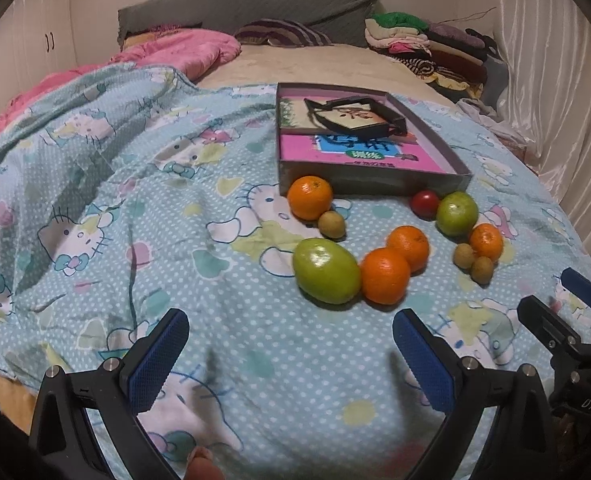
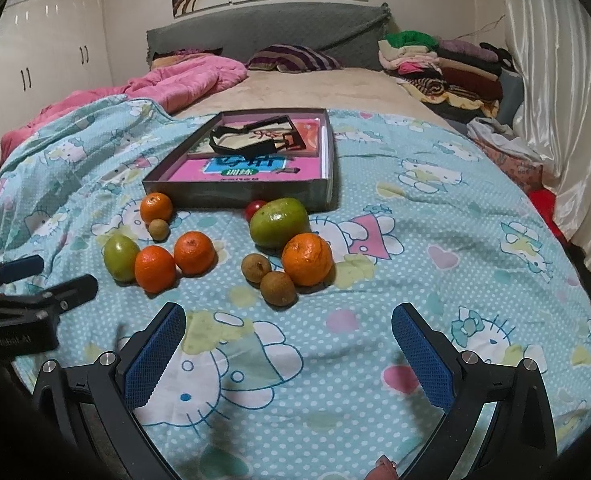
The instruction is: Organize fruits
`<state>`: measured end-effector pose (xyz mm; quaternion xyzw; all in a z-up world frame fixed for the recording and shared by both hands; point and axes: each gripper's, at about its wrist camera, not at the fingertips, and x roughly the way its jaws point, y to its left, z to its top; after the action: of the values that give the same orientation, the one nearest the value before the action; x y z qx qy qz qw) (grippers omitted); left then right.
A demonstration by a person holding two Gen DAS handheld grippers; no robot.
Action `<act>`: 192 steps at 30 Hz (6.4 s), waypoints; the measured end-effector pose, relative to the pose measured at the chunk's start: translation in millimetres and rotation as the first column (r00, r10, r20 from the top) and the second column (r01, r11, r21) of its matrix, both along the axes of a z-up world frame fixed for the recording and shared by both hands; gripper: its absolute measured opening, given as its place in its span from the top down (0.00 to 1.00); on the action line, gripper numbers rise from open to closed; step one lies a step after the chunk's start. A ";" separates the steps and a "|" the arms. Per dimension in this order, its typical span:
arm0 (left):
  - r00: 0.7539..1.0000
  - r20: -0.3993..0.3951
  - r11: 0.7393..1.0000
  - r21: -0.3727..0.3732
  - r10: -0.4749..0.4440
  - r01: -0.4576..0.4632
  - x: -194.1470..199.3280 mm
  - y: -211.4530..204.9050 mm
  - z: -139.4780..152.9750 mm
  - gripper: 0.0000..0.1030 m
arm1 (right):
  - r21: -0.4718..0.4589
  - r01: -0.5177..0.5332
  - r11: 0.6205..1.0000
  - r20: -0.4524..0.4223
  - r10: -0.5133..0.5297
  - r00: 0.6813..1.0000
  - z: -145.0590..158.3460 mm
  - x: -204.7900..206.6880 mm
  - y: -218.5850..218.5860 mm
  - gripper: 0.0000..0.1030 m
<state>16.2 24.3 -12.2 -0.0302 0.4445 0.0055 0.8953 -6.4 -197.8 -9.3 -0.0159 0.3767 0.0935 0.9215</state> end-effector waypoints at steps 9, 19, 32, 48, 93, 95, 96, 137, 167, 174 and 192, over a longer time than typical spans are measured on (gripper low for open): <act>0.998 -0.027 0.997 -0.050 -0.060 0.059 17.2 15.6 -5.4 0.18 | 0.037 -0.030 0.999 -0.049 0.032 0.998 -17.7 21.3 -0.3 0.12; 0.990 -0.091 0.977 -0.195 -0.109 0.090 42.4 10.9 -12.2 0.29 | 0.057 -0.074 0.996 -0.096 0.079 0.992 -30.6 33.9 6.2 0.41; 0.976 -0.209 0.925 -0.380 -0.068 -0.017 71.9 19.3 -30.7 0.55 | 0.060 -0.094 0.994 -0.097 0.099 0.990 -35.5 39.0 9.4 0.48; 0.971 -0.234 0.880 -0.469 -0.041 -0.076 77.9 29.6 -44.4 0.56 | 0.048 -0.123 0.991 -0.099 0.127 0.987 -47.0 55.8 11.1 0.74; 0.986 -0.094 0.976 -0.182 -0.136 0.117 170.9 6.2 14.1 0.56 | 0.099 -0.172 0.980 -0.059 0.178 0.982 5.6 180.1 -2.9 0.74; 0.984 -0.102 0.980 -0.153 -0.147 0.130 177.0 1.3 9.9 0.56 | 0.089 -0.187 0.978 -0.067 0.194 0.979 4.5 186.3 1.4 0.74; 0.982 -0.112 0.981 -0.136 -0.152 0.137 180.5 -1.4 6.3 0.56 | 0.081 -0.201 0.976 -0.074 0.207 0.976 3.9 191.3 5.4 0.74; 0.979 -0.070 0.982 -0.033 -0.190 0.188 179.7 -11.4 -5.7 0.56 | 0.061 -0.211 0.976 -0.142 0.217 0.966 -10.3 209.2 26.6 0.48; 0.985 0.124 0.991 -0.040 -0.124 0.130 121.8 1.4 65.1 0.15 | 0.092 -0.222 0.971 -0.024 0.226 0.974 24.7 167.4 4.1 0.34; 0.981 0.123 0.987 -0.038 -0.152 0.157 98.8 3.0 61.4 0.14 | 0.103 -0.219 0.970 0.004 0.220 0.975 32.2 139.8 -11.4 0.33; 0.972 0.052 0.971 -0.055 -0.229 0.231 48.1 -10.6 31.7 0.13 | 0.063 -0.181 0.982 -0.040 0.183 0.982 17.1 91.5 -31.6 0.33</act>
<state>64.3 13.7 19.5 -0.0060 0.4244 -0.1125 0.8984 85.1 -229.3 7.8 -0.0209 0.3919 0.1888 0.9002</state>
